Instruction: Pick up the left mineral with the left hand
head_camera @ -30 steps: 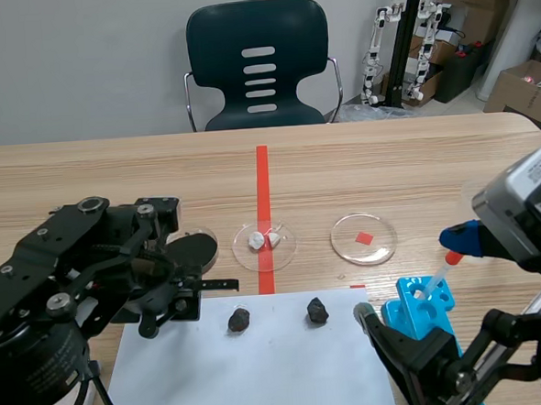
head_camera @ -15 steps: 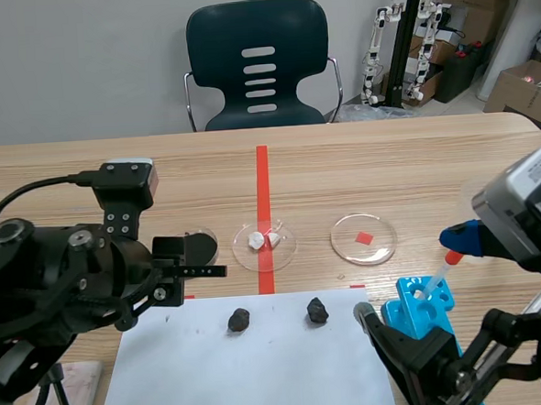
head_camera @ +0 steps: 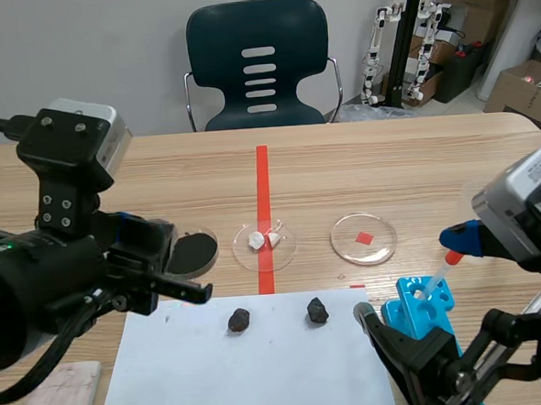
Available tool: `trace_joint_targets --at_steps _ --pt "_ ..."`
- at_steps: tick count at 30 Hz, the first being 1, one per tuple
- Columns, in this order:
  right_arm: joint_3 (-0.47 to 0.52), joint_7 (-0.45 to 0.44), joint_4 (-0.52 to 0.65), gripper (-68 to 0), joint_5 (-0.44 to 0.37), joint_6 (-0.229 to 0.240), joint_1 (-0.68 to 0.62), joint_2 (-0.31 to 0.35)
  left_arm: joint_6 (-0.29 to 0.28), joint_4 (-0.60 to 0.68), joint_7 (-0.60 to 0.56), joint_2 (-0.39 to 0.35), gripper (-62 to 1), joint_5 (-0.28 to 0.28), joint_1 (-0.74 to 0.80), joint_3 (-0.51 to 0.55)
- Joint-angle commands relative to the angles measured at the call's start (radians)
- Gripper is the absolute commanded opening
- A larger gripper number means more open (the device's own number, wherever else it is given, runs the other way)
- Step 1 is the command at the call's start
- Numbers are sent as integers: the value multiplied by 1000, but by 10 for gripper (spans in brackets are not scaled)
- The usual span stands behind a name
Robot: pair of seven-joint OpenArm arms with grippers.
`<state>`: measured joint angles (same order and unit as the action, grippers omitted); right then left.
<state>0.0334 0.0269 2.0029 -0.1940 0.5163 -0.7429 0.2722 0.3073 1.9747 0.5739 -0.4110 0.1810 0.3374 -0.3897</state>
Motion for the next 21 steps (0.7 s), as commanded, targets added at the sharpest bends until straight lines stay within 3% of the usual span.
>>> trace_joint_targets --at_steps 1,6,12,16,21 --pt "12 -14 26 4 -11 0 9 5 -31 18 -64 -22 -453 4 32 1" --pt "12 -14 26 4 -11 0 9 5 -145 27 -309 -99 -453 25 145 1" --pt "12 -14 26 4 -11 0 9 5 -147 27 -550 -168 -453 23 248 1" --pt "12 -14 26 4 -11 0 9 5 -163 27 -624 -183 -453 -18 297 3" --pt "12 -14 26 4 -11 0 9 5 -196 27 -705 -185 -453 -111 356 4"
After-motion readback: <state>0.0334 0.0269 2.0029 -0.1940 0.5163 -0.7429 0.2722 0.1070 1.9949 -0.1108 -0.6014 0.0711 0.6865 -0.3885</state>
